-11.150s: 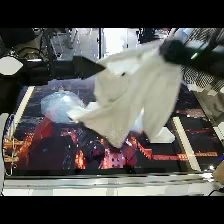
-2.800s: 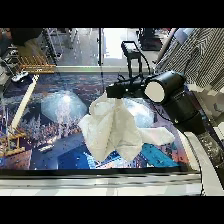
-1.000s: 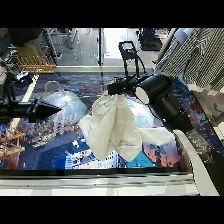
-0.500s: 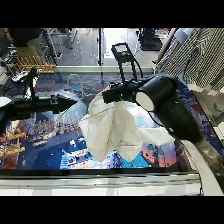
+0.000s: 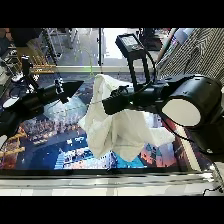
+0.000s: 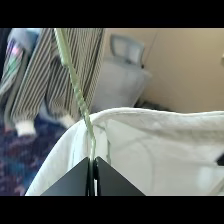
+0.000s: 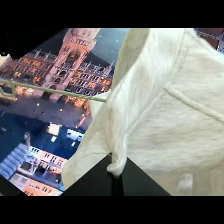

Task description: Fold the clothes and pants, and hang the long-sleeved shirts on hangers.

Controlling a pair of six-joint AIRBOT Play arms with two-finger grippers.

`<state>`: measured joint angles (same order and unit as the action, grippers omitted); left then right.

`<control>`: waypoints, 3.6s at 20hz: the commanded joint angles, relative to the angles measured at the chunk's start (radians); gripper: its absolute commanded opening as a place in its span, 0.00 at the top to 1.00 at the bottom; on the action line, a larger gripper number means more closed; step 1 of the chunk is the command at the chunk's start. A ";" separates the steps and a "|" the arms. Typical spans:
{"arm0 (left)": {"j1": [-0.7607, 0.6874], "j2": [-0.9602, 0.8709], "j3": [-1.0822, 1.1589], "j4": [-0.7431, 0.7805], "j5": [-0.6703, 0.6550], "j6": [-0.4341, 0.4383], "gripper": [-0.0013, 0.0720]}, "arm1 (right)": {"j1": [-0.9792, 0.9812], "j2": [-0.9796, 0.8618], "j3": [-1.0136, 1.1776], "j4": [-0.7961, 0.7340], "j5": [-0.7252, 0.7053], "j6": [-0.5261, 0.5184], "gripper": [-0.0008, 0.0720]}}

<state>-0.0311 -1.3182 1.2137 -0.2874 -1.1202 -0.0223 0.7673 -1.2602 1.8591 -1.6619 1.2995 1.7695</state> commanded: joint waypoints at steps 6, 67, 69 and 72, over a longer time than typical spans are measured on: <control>-0.010 -0.090 -0.072 -0.244 -0.261 0.266 0.96 | -0.029 0.038 0.000 -0.265 -0.014 -0.723 0.41; -0.325 0.031 0.153 1.775 0.885 -1.899 0.97 | -0.371 -0.092 0.167 0.175 0.098 -0.578 0.95; -0.217 0.009 0.251 1.760 0.814 -1.896 0.97 | -0.371 -0.092 0.167 0.203 0.095 -0.583 0.95; -0.126 -0.023 0.370 1.589 0.667 -1.675 0.97 | -0.371 -0.093 0.167 0.208 0.097 -0.659 0.95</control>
<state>-0.2607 -1.3231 1.4773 1.4395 -0.3309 -1.8664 0.3973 -1.3533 2.0258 -1.4982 1.3815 1.1923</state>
